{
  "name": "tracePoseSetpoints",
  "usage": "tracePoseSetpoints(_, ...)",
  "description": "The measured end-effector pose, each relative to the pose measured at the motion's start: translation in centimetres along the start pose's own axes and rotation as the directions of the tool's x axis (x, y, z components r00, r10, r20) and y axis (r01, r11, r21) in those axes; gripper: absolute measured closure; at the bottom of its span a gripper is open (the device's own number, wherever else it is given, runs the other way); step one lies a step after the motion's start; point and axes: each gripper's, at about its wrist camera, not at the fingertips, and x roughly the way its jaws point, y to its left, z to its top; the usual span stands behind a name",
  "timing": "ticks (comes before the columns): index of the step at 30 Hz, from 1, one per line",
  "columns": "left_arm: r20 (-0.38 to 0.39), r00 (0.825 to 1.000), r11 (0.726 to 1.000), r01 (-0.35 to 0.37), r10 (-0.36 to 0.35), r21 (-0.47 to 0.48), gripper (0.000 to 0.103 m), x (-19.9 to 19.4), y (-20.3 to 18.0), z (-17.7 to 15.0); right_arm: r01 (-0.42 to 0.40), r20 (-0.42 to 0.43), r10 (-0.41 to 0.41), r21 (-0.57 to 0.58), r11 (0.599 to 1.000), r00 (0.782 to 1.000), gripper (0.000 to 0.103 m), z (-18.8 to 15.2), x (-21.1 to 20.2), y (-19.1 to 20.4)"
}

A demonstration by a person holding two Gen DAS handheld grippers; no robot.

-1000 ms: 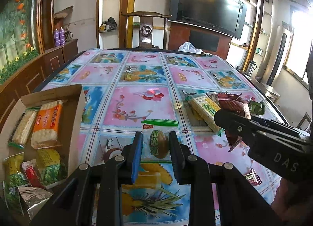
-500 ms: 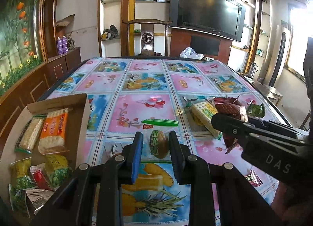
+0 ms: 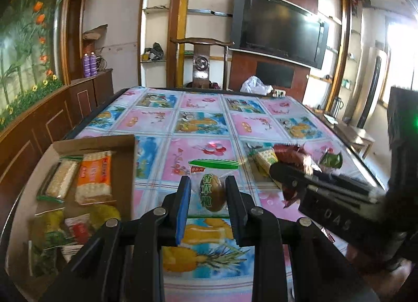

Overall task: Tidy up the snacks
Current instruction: 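Lift the brown wrapper and green-white packet and carry both over the cardboard box, then lower both packets into the box and open both grippers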

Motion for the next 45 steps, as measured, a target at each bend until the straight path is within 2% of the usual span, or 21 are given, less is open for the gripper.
tracePoseSetpoints(4, 0.017, 1.000, 0.999, -0.012, 0.013, -0.041, 0.077, -1.6, 2.3, 0.3, -0.035, 0.002, 0.035, -0.046, 0.998, 0.999, 0.067, -0.9, -0.1, 2.5)
tracePoseSetpoints(10, 0.009, 0.998, 0.991, -0.060, 0.061, -0.119, 0.077, -2.9, 7.2, 0.0, -0.129, -0.013, 0.128, -0.113, 0.985, 0.992, 0.067, -2.2, 0.3, 7.3)
tracePoseSetpoints(17, -0.042, 0.989, 0.967, -0.151, 0.145, -0.206, 0.077, -3.5, 13.8, -2.0, -0.244, -0.079, 0.232, -0.204, 0.948, 0.969, 0.066, -4.2, 1.2, 12.9)
tracePoseSetpoints(23, -0.082, 0.981, 0.941, -0.193, 0.177, -0.276, 0.077, -3.4, 17.9, -3.5, -0.291, -0.138, 0.263, -0.258, 0.921, 0.955, 0.066, -5.6, 2.4, 15.9)
tracePoseSetpoints(29, -0.099, 0.979, 0.933, -0.200, 0.178, -0.300, 0.077, -3.1, 19.3, -4.5, -0.309, -0.177, 0.268, -0.276, 0.910, 0.947, 0.066, -6.4, 3.5, 17.0)
tracePoseSetpoints(39, -0.120, 0.984, 0.925, -0.163, 0.129, -0.342, 0.077, -2.4, 20.3, -4.7, -0.319, -0.219, 0.265, -0.264, 0.910, 0.939, 0.066, -6.8, 5.0, 17.8)
tracePoseSetpoints(45, -0.136, 0.981, 0.933, -0.178, 0.141, -0.313, 0.077, -2.1, 20.0, -4.0, -0.298, -0.192, 0.259, -0.216, 0.930, 0.947, 0.066, -4.7, 6.1, 17.7)
